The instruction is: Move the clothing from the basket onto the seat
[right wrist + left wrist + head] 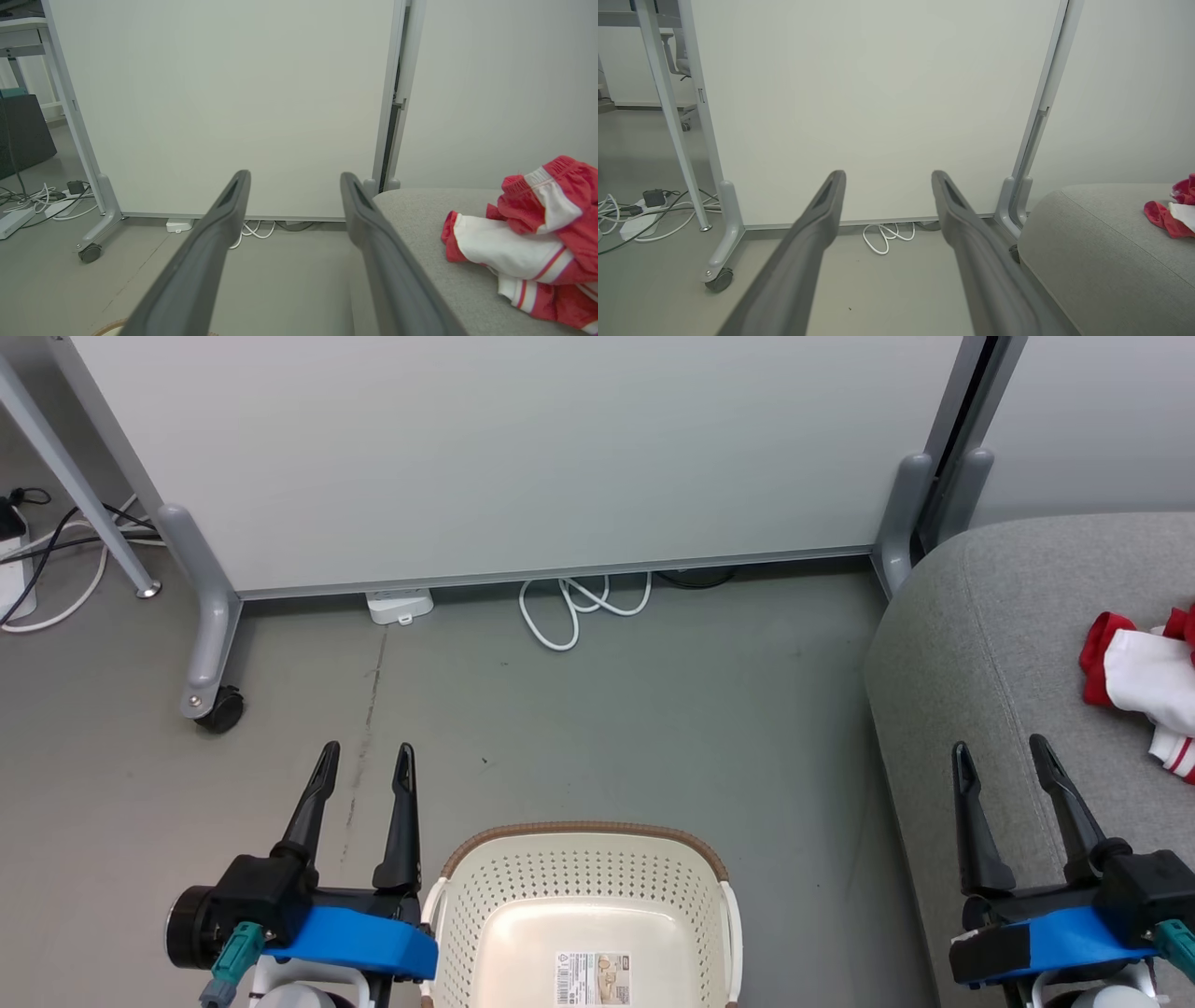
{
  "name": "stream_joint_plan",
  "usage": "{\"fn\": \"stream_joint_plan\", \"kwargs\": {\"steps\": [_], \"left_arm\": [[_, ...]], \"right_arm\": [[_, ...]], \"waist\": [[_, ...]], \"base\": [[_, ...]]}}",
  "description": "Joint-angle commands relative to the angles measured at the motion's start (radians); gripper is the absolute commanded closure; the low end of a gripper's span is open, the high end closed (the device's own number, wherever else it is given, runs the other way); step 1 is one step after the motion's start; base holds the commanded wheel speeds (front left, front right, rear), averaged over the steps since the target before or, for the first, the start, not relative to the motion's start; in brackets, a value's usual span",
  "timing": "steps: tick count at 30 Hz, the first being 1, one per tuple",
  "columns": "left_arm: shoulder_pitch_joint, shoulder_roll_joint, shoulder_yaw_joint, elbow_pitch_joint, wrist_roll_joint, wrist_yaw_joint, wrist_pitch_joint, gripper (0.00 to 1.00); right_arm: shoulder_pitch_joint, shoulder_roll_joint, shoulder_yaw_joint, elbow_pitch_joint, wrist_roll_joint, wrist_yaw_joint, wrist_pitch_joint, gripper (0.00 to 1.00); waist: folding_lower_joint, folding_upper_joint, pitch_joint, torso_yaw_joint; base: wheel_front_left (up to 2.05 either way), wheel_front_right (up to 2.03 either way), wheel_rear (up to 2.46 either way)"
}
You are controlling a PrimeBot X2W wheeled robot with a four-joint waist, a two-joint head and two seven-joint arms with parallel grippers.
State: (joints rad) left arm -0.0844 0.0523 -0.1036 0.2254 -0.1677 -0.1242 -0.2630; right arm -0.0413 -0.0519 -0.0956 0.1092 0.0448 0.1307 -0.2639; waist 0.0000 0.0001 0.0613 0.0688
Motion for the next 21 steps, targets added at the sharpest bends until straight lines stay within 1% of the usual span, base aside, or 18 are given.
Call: {"fn": "stream_joint_plan", "kwargs": {"steps": [1,8,9,15,18,19,21], "left_arm": [[-0.006,-0.001,0.001,0.003,0.004,-0.005,-0.003,0.0],[-0.007,-0.002,-0.006,0.0,0.011,-0.008,-0.003,0.0],[-0.001,-0.001,-0.005,0.003,0.008,0.0,0.0,1.0],[0.044,-0.001,-0.007,0.053,0.005,0.0,0.007,1.0],[0.044,0.002,-0.003,0.048,-0.061,0.001,0.017,1.0],[0.044,0.002,-0.003,0.048,-0.061,0.001,0.017,1.0],[0.042,0.005,0.0,0.046,-0.104,0.001,0.025,1.0]], "right_arm": [[0.004,0.003,-0.001,0.003,0.005,0.0,-0.001,0.0],[0.006,0.002,0.002,0.008,0.012,0.0,-0.001,0.0],[0.0,0.0,0.002,0.007,0.006,0.0,0.0,1.0],[0.014,0.003,0.002,0.065,0.006,0.0,0.003,1.0],[0.006,0.003,-0.003,0.072,0.072,0.0,0.023,1.0],[0.006,0.003,-0.003,0.072,0.072,0.0,0.023,1.0],[0.004,0.003,-0.004,0.074,0.115,0.0,0.034,1.0]], "waist": [[0.0,-0.0001,0.001,0.0],[0.0,-0.0001,-0.004,0.002],[0.0,-0.0001,-0.004,0.002],[0.0,-0.0001,-0.004,0.002],[0.0,-0.0001,-0.006,0.001],[0.0,-0.0001,-0.006,0.001],[0.0,-0.0001,-0.006,-0.001]], "base": [[0.0,0.0,0.0],[0.0,0.0,0.0],[0.0,0.0,0.0],[0.0,0.0,0.0],[0.0,0.0,0.0],[0.0,0.0,0.0],[0.0,0.0,0.0]]}}
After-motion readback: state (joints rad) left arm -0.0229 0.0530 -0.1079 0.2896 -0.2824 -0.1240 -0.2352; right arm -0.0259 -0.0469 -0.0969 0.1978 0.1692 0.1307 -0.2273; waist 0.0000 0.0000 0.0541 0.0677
